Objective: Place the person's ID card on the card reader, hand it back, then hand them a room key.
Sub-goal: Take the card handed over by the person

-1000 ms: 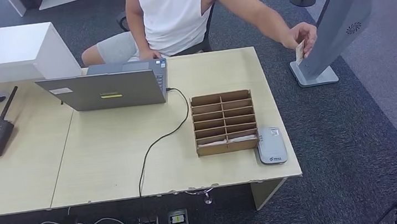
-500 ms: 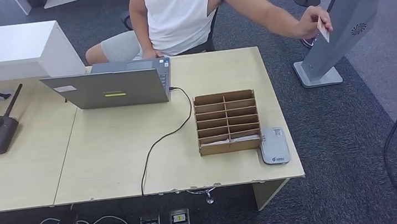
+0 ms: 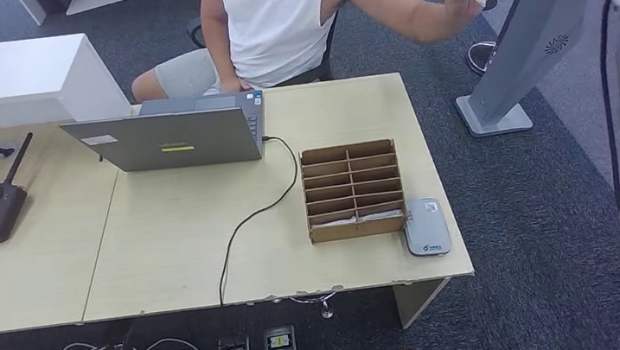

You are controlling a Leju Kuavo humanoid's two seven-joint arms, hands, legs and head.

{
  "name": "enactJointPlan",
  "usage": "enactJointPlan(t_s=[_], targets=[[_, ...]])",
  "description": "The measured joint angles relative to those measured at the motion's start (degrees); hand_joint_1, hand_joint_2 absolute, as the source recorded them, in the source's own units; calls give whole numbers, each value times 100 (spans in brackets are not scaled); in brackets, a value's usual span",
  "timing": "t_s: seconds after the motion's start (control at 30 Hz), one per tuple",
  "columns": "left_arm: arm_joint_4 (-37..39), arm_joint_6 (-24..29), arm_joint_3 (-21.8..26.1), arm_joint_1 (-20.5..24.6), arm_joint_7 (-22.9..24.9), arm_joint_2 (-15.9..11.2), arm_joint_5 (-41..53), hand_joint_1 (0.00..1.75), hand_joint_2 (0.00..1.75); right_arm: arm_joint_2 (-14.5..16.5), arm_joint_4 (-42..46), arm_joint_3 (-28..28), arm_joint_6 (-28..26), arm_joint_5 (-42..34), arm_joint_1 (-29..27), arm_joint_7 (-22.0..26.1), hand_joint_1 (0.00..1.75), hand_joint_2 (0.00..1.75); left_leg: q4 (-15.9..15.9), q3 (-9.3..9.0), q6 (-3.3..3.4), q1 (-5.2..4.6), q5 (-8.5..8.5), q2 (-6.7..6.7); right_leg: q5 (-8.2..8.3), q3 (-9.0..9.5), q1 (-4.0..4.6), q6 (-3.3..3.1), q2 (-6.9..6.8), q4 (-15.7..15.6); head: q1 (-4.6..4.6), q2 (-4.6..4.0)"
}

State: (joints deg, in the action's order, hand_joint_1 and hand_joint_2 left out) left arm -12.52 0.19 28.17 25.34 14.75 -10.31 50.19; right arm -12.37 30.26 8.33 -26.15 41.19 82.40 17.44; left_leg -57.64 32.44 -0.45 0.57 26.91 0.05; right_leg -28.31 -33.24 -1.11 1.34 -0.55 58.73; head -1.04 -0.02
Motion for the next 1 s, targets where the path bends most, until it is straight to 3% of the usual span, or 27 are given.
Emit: enactJointPlan(t_s=[0.13, 0.33, 0.87, 0.9, 1.0], targets=[[1, -20, -24, 6, 0, 1, 5, 0, 0, 279, 59, 736, 215, 307, -191, 7, 0, 175, -1, 4, -6, 11, -4, -17, 0, 2, 10, -1, -18, -2, -2, 0], [1, -61, -48, 4, 0, -17, 3, 0, 0, 467, 247, 1392, 534, 441, -546, 1, 0, 175, -1, 7, -8, 10, -2, -17, -1, 1, 9, -1, -17, -6, -3, 0], [1, -136, -71, 3, -13, -37, -26, 0, 0, 503, 609, 2074, 747, 419, -897, -184, 0, 175, -1, 7, -9, 11, -1, -16, -1, 0, 10, -2, -16, -7, -2, 0], [1, -139, -74, 4, -13, -40, -27, 0, 0, 506, 609, 2092, 745, 416, -908, -185, 14, 175, -1, 7, -9, 11, -1, -16, -1, 0, 10, -2, -16, -7, -2, 0], [1, -153, -90, 5, -13, -55, -31, 0, 0, 522, 609, 2141, 756, 401, -928, -163, 143, 175, -1, 7, -9, 11, -1, -16, -1, -1, 10, -2, -16, -7, -2, 0]])
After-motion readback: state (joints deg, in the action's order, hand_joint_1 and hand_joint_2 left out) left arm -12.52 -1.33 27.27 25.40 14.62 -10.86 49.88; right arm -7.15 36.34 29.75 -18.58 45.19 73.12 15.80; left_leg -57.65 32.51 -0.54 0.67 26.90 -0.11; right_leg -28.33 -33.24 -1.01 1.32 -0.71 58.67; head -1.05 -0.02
